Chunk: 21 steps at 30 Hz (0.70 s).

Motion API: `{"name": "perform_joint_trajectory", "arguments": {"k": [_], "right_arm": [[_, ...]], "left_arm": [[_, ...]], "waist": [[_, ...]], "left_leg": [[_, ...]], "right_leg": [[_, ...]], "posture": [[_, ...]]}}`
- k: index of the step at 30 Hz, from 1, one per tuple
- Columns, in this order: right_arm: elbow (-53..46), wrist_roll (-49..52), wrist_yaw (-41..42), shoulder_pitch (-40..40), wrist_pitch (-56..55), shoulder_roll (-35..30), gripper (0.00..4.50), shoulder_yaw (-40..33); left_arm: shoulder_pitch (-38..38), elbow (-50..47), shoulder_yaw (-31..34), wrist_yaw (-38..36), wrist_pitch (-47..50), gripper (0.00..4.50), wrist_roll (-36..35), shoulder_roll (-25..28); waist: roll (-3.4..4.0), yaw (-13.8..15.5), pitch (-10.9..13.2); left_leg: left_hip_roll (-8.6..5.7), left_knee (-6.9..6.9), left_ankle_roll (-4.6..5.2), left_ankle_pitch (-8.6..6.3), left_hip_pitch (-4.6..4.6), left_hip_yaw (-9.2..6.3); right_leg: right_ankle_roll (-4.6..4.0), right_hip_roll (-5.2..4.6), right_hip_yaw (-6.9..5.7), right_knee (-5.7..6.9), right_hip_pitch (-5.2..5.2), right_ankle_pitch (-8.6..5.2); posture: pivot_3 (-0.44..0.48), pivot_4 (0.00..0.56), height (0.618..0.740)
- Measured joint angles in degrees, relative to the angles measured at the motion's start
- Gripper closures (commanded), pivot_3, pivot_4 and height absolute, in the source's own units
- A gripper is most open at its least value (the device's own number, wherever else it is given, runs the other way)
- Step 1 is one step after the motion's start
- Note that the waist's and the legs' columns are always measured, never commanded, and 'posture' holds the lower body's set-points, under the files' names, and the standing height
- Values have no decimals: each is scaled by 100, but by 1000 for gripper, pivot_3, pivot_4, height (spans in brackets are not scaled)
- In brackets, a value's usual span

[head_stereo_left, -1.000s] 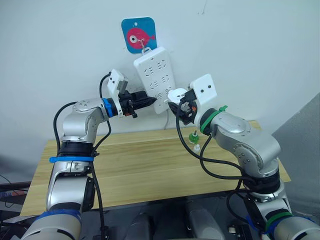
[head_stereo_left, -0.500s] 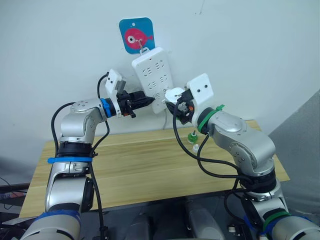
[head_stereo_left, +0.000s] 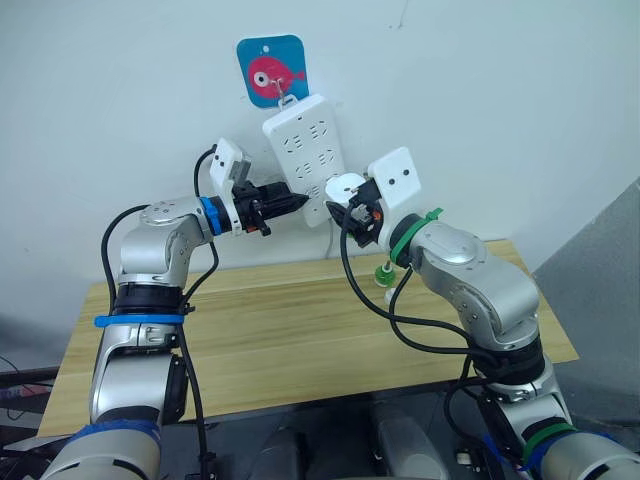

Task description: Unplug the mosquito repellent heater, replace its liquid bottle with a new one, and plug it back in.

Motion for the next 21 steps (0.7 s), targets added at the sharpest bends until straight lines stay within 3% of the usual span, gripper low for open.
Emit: {"name": "perform_joint_trajectory", "arguments": {"k": [21], "right_arm": [[1314, -404, 587, -26, -1504, 363, 1539, 60]], "left_arm": [[146, -182, 213, 144, 395, 3187, -24, 14]], "waist": [[-5, -81, -24]], "left_leg": [[3, 1, -8, 6, 22, 19]], "right_leg": [[-5, 1, 0, 10, 3, 21]], "posture": [[-182, 122, 730]]}}
